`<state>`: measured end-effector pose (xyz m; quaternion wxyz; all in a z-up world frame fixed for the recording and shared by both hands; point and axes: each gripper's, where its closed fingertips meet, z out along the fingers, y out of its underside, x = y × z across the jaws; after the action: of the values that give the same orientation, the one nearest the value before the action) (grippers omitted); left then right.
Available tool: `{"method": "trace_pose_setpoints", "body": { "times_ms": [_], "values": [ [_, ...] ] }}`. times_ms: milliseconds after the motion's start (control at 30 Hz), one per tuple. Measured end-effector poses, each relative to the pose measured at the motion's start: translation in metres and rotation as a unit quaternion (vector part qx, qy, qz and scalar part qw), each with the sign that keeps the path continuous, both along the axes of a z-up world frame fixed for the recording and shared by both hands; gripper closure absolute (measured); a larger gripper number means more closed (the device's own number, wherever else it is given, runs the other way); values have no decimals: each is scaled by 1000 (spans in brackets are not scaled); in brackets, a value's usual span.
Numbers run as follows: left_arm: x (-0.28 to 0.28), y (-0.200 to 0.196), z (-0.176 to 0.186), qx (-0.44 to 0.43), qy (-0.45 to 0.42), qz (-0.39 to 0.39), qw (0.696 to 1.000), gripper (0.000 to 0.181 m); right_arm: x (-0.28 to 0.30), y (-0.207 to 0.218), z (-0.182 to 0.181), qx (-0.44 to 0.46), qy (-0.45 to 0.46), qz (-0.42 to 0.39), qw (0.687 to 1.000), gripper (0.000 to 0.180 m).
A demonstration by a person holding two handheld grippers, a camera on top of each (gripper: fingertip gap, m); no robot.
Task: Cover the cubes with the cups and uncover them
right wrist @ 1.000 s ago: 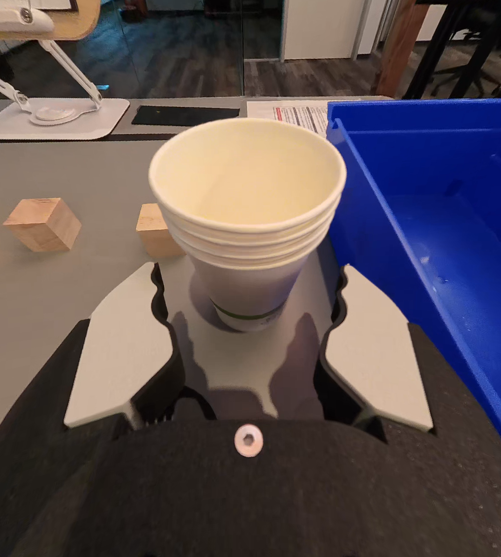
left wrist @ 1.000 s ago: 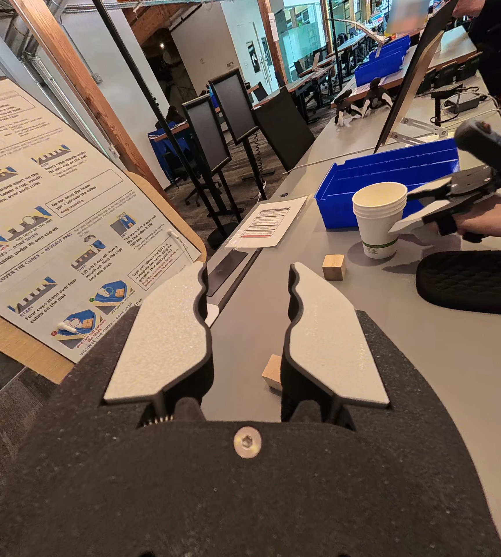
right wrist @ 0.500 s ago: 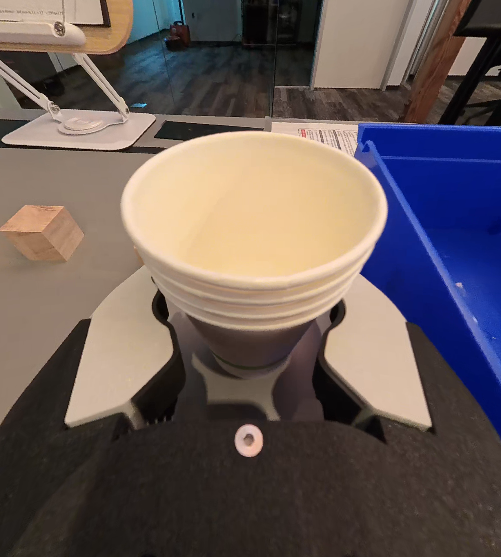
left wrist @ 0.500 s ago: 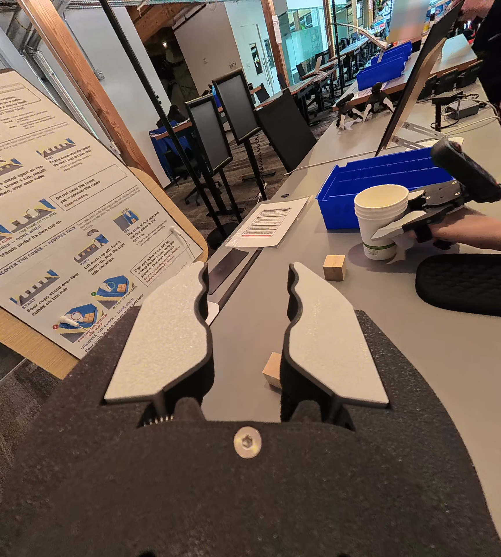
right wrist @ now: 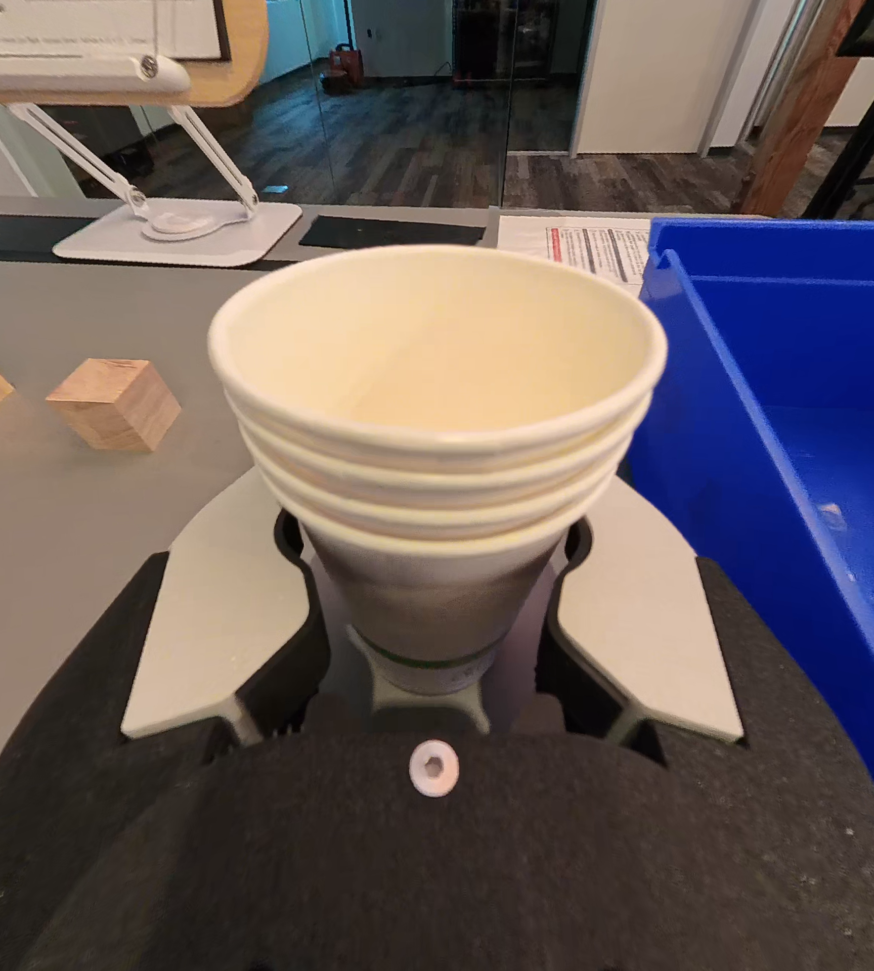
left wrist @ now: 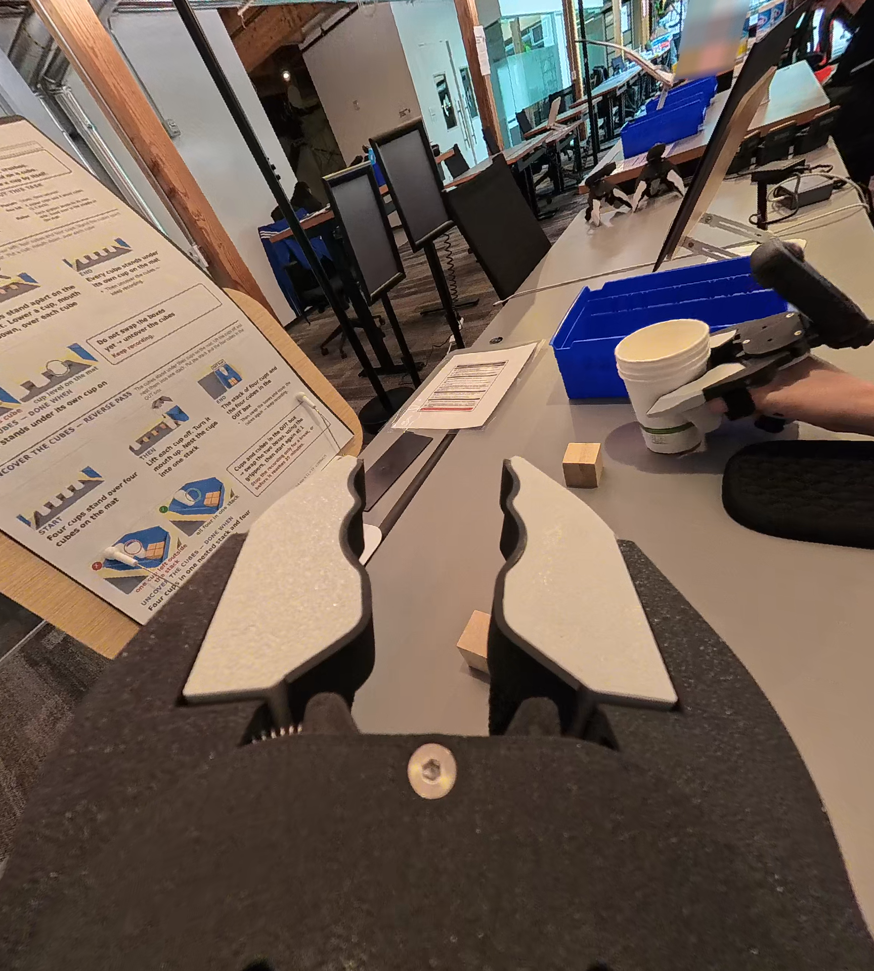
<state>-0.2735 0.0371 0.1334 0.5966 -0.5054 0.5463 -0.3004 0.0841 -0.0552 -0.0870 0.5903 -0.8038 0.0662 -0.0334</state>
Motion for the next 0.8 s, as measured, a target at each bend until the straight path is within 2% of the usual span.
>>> {"method": "trace_pose_setpoints", "body": {
  "times_ms": [467, 800],
  "values": [
    [3, -1, -3, 2, 10, -1, 1000, 132, -7, -11, 13, 21, 27, 26, 999, 82],
    [6, -2, -6, 3, 16, -1, 1000, 133, -10, -14, 10, 19, 3, 61, 998, 82]
  ]
}}
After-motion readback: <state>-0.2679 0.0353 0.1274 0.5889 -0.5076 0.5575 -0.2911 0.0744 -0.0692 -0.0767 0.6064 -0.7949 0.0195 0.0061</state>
